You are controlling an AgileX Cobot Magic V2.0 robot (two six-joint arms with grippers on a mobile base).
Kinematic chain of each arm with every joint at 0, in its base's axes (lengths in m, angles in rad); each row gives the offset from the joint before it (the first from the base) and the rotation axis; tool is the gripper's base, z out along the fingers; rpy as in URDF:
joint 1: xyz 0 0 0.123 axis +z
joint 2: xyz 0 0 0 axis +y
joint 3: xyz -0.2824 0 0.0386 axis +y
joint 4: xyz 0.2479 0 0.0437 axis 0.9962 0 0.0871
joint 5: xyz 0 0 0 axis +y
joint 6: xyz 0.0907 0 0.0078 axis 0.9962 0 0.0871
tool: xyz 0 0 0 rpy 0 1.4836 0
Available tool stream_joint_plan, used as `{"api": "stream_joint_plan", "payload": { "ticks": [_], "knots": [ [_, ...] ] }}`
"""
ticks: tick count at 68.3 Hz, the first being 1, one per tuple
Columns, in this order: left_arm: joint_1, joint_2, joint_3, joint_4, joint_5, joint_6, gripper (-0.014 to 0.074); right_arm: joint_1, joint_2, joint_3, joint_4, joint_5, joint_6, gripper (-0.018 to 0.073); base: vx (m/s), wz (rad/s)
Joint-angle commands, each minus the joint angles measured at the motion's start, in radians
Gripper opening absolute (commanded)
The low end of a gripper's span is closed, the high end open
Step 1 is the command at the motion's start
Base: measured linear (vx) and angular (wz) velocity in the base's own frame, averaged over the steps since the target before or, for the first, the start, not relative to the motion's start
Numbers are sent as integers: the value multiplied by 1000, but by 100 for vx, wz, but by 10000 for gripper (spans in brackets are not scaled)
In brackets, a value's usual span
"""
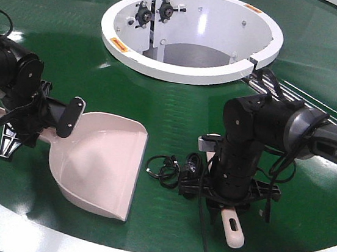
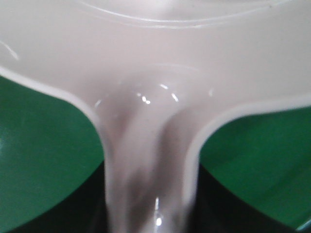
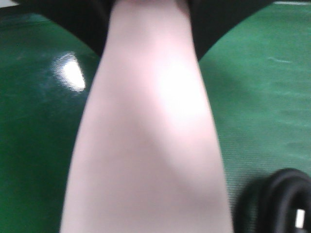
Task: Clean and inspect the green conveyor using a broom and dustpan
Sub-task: 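Sweep the black cable into the dustpan with the right-held brush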
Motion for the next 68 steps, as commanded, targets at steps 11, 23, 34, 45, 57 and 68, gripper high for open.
{"api": "stream_joint_plan", "payload": {
  "ticks": [11,23,34,45,57,68],
  "knots": [
    [-8,-53,-21,1,17,22,-6,14,-2,-138,-14,114,-32,-4,0,0],
    [-8,-53,-21,-6,16,22,-6,31,56,-175,-22,122,-22,-4,0,0],
    [-8,-53,-21,-6,17,22,-6,60,113,-202,24,122,-22,-4,0,0],
    [-8,-53,-21,-5,17,22,-6,133,169,-317,26,122,-33,-4,0,0],
    [-8,-53,-21,-5,17,22,-6,199,244,-487,91,122,-37,-4,0,0],
    [-8,-53,-21,-5,17,22,-6,249,328,-652,205,122,-78,-3,0,0]
  ]
}}
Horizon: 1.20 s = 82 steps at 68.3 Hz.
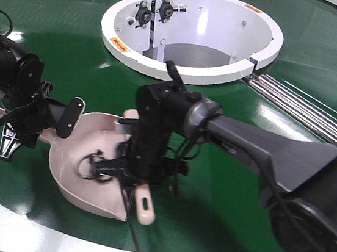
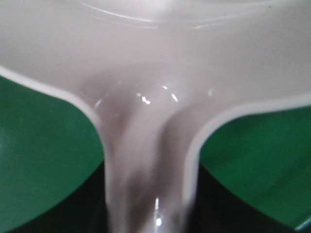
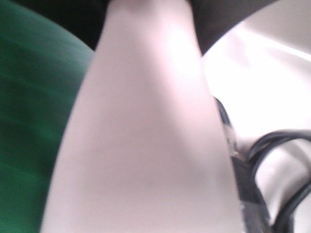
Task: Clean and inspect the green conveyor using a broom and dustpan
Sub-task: 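Sweep the black cable into the dustpan with the right-held brush, then carry the brush back with the right gripper and lower it onto the belt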
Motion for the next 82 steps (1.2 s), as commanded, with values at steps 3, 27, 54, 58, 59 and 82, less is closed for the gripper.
{"api": "stream_joint_plan", "payload": {
  "ticks": [3,27,54,58,59,82],
  "knots": [
    [-8,-53,-21,-1,13,20,-6,38,-12,-142,97,67,-61,-3,0,0],
    [-8,-53,-21,-1,13,20,-6,35,-77,-194,37,66,-73,-2,0,0],
    [-8,-53,-21,-2,13,20,-6,-36,-277,97,-219,61,-85,-1,0,0],
    [-8,-53,-21,-2,13,20,-6,-59,-319,151,-244,48,-102,-1,0,0],
    [-8,-53,-21,-2,13,20,-6,-67,-325,166,-246,46,-105,-1,0,0],
    [-8,-53,-21,-2,13,20,-6,-379,-520,446,-145,-92,-301,-1,0,0]
  ]
}}
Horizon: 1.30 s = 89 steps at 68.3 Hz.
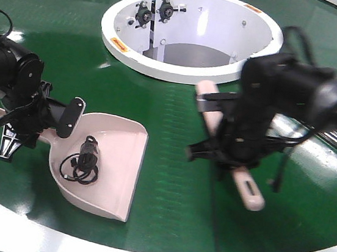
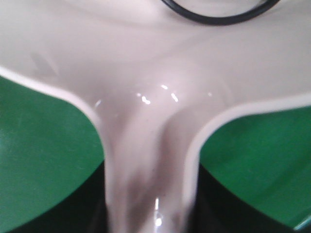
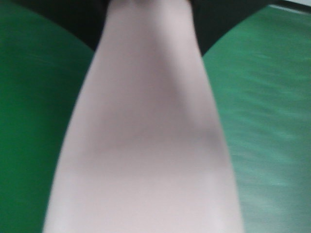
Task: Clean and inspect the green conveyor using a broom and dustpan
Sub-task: 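Carry the brush back with the right gripper and lower it onto the belt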
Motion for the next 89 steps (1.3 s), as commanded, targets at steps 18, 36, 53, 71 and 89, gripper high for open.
{"api": "stream_joint_plan", "payload": {
  "ticks": [18,36,53,71,89],
  "knots": [
    [-7,-53,-21,2,11,20,-6,-286,-98,71,30,-36,-220,-1,0,0],
    [-7,-53,-21,2,11,20,-6,-353,-55,71,10,-91,-241,-1,0,0],
    [-7,-53,-21,2,11,20,-6,-349,30,71,20,-64,-244,-1,0,0],
    [-7,-53,-21,2,11,20,-6,-349,105,71,42,-43,-250,21,0,0],
    [-7,-53,-21,2,11,20,-6,-349,123,71,44,-53,-248,131,0,0]
  ]
}}
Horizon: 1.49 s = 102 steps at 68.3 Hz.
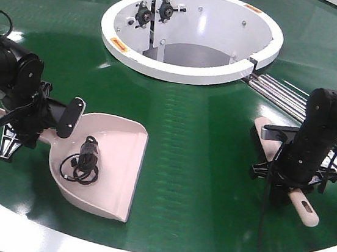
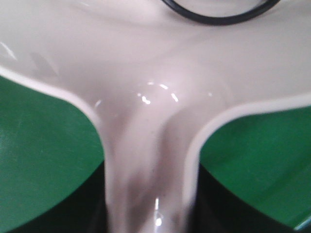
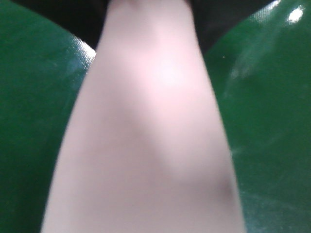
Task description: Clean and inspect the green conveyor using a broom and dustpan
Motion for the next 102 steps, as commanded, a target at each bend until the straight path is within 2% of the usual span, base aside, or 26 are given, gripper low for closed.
{"api": "stream_joint_plan", "payload": {
  "ticks": [1,17,28,53,72,88,102],
  "knots": [
    [-7,-53,-21,3,10,20,-6,-3,-38,-21,-1,5,-8,141,0,0],
    [-7,-53,-21,3,9,20,-6,-3,-38,-21,0,-6,-8,300,0,0],
    [-7,-53,-21,3,4,20,-6,-3,-38,-21,0,-7,-8,356,0,0],
    [-7,-48,-21,3,6,19,-6,-3,-38,-21,5,-9,-8,366,0,0],
    [-7,-47,-21,-33,14,15,4,-3,-38,-21,5,-13,-8,366,0,0],
    [-7,-47,-21,-49,26,-6,90,-3,-38,-21,2,-20,-9,366,0,0],
    [-4,-47,-21,-77,-20,-8,237,-3,-38,-21,0,-24,-9,366,0,0]
  ]
}}
